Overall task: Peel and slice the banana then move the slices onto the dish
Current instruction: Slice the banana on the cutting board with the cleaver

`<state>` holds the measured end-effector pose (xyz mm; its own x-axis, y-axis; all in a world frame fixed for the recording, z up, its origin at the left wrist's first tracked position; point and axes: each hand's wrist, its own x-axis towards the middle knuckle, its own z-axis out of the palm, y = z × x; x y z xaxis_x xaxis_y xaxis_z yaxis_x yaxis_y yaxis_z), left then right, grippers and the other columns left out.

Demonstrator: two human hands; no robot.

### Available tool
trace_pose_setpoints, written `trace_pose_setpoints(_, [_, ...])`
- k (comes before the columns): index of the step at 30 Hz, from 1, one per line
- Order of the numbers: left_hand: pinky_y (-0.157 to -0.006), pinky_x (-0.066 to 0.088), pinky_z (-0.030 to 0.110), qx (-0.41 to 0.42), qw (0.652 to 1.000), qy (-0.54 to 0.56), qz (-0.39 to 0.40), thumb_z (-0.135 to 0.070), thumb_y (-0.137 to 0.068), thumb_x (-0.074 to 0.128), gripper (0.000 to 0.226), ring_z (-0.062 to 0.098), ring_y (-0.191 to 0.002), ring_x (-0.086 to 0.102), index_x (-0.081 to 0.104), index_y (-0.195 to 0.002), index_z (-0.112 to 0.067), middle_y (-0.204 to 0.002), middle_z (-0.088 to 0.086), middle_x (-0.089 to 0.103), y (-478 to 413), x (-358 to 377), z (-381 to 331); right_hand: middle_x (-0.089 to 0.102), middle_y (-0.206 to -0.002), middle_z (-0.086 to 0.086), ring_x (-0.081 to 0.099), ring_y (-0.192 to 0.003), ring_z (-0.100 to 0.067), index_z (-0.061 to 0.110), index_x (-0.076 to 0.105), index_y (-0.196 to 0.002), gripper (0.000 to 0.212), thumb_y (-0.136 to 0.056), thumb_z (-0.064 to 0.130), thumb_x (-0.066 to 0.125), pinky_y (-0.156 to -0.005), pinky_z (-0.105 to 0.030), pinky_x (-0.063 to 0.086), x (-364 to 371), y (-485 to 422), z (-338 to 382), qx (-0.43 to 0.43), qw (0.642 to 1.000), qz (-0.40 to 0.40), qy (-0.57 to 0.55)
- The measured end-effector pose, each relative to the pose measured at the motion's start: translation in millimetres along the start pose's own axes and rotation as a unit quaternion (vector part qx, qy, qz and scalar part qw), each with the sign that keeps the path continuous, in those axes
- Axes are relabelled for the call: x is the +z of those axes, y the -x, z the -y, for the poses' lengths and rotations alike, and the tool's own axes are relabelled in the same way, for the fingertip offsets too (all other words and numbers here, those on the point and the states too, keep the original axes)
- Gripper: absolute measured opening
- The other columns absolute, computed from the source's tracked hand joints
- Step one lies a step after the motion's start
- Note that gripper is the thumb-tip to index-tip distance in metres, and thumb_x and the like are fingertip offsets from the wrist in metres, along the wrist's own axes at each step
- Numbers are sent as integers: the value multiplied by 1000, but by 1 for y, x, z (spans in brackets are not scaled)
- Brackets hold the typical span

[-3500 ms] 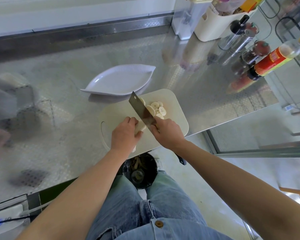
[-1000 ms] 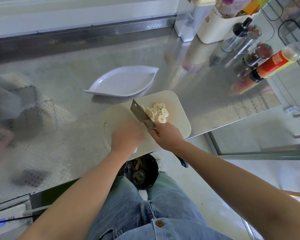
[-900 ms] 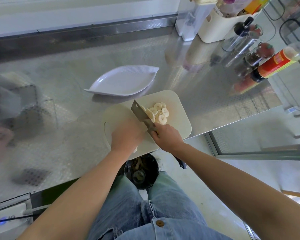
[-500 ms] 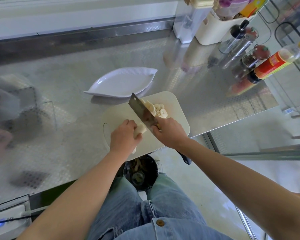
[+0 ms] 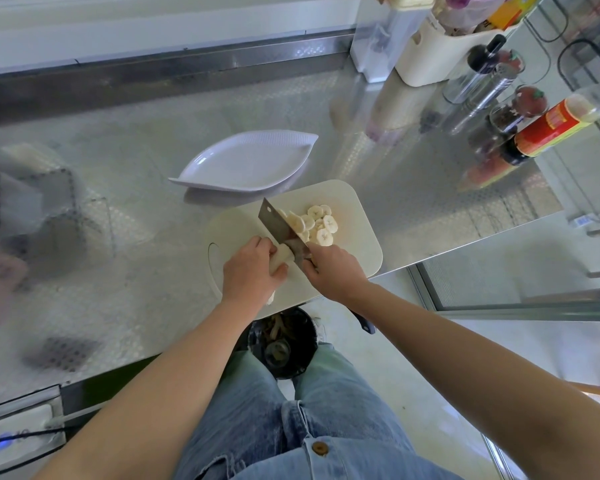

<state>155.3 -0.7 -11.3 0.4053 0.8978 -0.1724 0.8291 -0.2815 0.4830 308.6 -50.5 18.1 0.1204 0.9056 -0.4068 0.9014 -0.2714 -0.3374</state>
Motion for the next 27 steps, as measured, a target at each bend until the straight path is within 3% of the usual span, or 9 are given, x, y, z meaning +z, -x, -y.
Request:
trace_pose_setpoints(4, [-61, 41, 30, 2, 1000, -1, -2, -38, -79, 69, 27, 20, -79, 56, 59, -96, -18, -94, -4, 57, 1, -1, 1, 48, -75, -5, 48, -70, -28, 11, 49, -97, 20, -99, 29, 41, -59, -33, 37, 1, 1, 1, -2, 1000, 9, 9])
trace_pose_setpoints(8, [-62, 43, 30, 8, 1000, -4, -4, -40, -80, 68, 30, 21, -83, 58, 61, -99, -17, -97, -3, 58, 1, 0, 1, 51, -73, -7, 45, -66, -29, 9, 51, -95, 22, -98, 29, 42, -57, -31, 31, -7, 6, -1, -5, 999, -41, -15])
trace_pose_setpoints(13, [-59, 36, 28, 8, 999, -31, -5, -38, -83, 64, 30, 22, -84, 58, 60, -102, -16, -100, -1, 58, 1, -1, -1, 45, -66, -3, 42, -62, -25, 13, 45, -84, 18, -95, 27, 45, -48, -28, 21, -23, 10, 2, -14, 998, -60, -24])
trace_pose_setpoints(19, [-62, 40, 28, 1, 1000, -10, 0, -39, -82, 65, 31, 21, -85, 59, 61, -104, -17, -101, -3, 59, 0, 0, 0, 45, -66, -3, 44, -64, -28, 17, 39, -83, 18, -97, 28, 42, -56, -30, 31, -21, 11, 5, -18, 1000, -26, -4])
trace_pose_setpoints(23, [-63, 43, 30, 3, 1000, -6, -2, -40, -82, 66, 32, 20, -85, 59, 61, -103, -17, -100, -3, 59, 0, 0, 1, 55, -73, -6, 48, -66, -27, 11, 53, -94, 23, -98, 30, 42, -57, -30, 32, -12, 8, 4, -11, 1000, -26, -3])
trace_pose_setpoints(27, [-65, 46, 32, 2, 1000, -1, 0, -41, -81, 67, 32, 21, -85, 58, 61, -101, -16, -99, -3, 58, 0, 0, 1, 50, -72, -5, 48, -66, -28, 12, 48, -90, 20, -98, 29, 41, -57, -31, 33, -4, 4, 6, 0, 1000, -14, -8])
